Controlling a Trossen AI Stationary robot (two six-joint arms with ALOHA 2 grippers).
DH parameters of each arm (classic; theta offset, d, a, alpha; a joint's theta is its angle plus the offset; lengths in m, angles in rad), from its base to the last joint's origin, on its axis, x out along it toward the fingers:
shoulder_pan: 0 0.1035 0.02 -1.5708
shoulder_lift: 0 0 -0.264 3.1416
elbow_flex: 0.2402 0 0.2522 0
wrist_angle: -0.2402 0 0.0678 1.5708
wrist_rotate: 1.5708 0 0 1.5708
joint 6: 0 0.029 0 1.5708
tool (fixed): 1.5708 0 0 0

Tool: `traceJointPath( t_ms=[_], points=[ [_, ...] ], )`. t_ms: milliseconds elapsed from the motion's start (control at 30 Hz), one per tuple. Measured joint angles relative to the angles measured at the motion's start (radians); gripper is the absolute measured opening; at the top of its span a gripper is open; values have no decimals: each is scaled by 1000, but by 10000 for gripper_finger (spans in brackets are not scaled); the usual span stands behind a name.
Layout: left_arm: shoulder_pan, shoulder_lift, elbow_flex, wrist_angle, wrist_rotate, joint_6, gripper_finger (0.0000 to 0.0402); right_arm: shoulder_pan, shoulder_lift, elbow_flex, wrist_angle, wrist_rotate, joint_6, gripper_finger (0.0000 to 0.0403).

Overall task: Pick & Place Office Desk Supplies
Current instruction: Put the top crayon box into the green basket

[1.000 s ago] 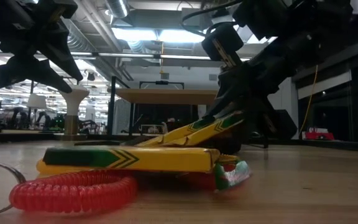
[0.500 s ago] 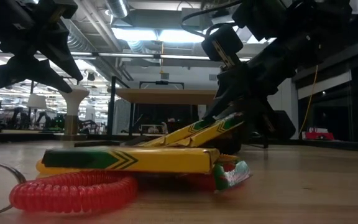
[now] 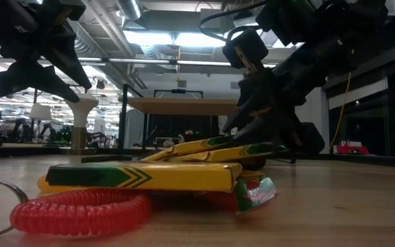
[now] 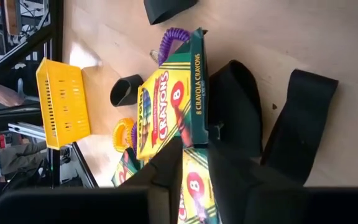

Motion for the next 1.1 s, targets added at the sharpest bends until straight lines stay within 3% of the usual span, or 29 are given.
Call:
traceJointPath(
  t_ms=[333,567,667,933,1100],
  points=[
    [0,0,0,2,-10,-9,150,-21,0,0,0,15,-2,6],
    [0,0,0,2,-10,-9,150,-21,1,0,4,-14,-18,7],
    [0,0,0,2,-17,-9,150,-21,1,0,3,-22,-25,39],
    [0,0,0,2,-17,-9,150,-25,9,0,-3,-23,-2,178],
    [0,0,0,2,1,-16,150,-29,38,-2,7,-26,26,216]
  ],
)
